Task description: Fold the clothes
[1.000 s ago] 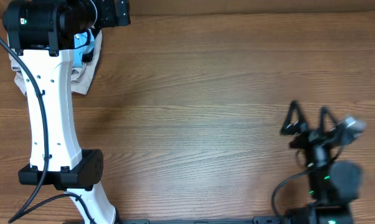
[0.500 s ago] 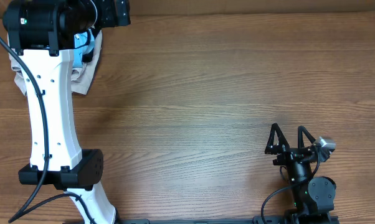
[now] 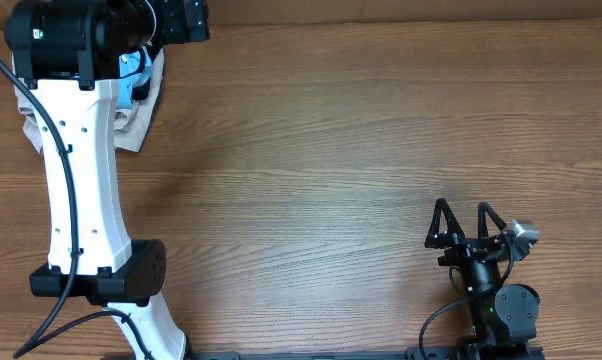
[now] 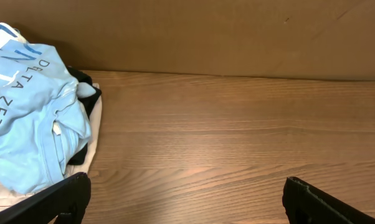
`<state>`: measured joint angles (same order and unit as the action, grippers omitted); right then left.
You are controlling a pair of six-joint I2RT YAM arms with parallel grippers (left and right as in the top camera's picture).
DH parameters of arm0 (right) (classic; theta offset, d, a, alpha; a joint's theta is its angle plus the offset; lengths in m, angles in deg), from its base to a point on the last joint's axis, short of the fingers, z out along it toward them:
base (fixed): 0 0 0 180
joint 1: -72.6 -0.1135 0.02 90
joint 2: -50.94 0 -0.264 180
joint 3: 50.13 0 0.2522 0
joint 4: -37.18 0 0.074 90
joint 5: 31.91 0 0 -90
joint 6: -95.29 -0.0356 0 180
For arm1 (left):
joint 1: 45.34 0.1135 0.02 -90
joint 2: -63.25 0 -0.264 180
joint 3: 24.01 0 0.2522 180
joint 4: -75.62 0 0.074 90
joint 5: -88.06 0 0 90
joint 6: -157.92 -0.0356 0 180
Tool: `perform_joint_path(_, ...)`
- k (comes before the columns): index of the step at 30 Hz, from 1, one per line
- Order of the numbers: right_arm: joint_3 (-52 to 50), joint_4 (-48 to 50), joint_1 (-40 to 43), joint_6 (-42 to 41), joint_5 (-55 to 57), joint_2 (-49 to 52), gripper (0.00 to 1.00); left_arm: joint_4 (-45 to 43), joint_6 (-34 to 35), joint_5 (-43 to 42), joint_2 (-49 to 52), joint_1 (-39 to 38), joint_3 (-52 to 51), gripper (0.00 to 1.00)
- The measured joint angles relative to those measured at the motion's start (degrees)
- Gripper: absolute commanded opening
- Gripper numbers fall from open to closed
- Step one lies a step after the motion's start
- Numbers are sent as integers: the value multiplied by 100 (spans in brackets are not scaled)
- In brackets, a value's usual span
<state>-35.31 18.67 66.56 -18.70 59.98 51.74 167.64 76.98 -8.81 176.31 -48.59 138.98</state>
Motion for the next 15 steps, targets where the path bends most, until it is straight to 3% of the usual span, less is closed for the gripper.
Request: perform_joint_path(15,0,-4,0,2,-2,0,100,-37,-2,26,-166,-17,-326,100)
